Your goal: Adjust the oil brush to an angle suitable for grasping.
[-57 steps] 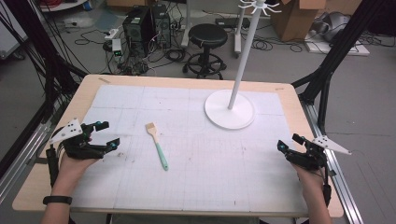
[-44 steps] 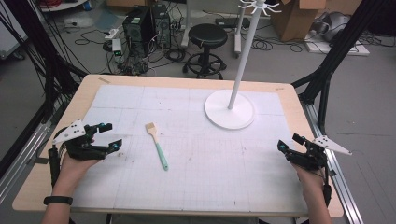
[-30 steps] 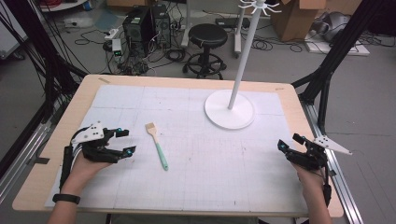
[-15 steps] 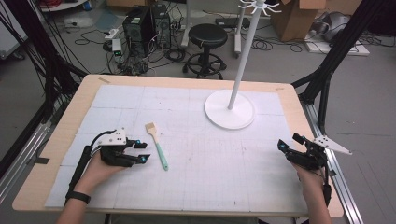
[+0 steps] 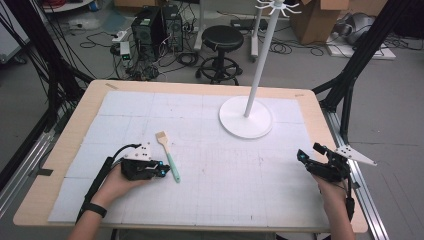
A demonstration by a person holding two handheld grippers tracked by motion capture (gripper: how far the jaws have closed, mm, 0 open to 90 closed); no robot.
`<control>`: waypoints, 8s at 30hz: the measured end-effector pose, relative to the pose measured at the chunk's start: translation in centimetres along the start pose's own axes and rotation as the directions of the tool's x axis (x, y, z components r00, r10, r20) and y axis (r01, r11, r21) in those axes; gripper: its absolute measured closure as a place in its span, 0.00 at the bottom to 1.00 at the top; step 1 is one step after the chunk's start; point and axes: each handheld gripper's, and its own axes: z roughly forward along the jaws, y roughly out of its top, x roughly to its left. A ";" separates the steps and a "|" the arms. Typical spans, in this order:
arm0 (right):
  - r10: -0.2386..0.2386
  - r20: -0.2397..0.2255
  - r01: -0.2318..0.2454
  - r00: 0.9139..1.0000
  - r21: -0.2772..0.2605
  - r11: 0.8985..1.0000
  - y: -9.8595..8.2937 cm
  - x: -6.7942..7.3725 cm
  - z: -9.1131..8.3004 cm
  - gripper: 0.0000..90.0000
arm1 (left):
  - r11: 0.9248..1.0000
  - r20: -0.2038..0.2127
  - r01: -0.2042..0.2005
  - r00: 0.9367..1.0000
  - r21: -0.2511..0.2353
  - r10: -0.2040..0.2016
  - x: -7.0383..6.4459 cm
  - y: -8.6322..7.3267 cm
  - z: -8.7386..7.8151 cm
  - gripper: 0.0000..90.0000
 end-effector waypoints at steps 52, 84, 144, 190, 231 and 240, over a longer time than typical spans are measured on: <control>0.004 -0.007 -0.004 1.000 -0.007 1.000 0.2 0.1 0.2 0.19 | 0.998 -0.226 0.025 0.974 0.057 -0.011 3.2 6.2 8.2 1.00; 0.011 -0.009 -0.011 1.000 -0.002 1.000 0.2 0.1 0.2 0.19 | 0.992 -0.240 0.063 0.967 -0.112 -0.088 5.4 7.6 3.8 0.92; 0.013 -0.009 -0.013 1.000 0.004 1.000 0.0 -0.3 0.2 0.19 | 0.998 -0.175 0.042 0.984 0.041 -0.034 10.7 5.4 3.7 0.37; 0.020 -0.005 -0.020 1.000 -0.004 1.000 0.1 -0.1 0.1 0.19 | 1.000 -0.078 -0.017 0.997 0.021 0.019 8.9 6.1 3.2 0.92; 0.020 0.000 -0.020 1.000 -0.020 1.000 0.3 -0.4 -0.1 0.19 | 0.995 -0.034 -0.062 0.998 -0.084 0.060 3.4 11.1 6.1 0.92; 0.026 -0.001 -0.026 1.000 -0.018 1.000 0.3 -0.3 -0.2 0.19 | 0.994 -0.001 -0.080 0.997 -0.081 0.080 2.2 11.9 7.8 0.92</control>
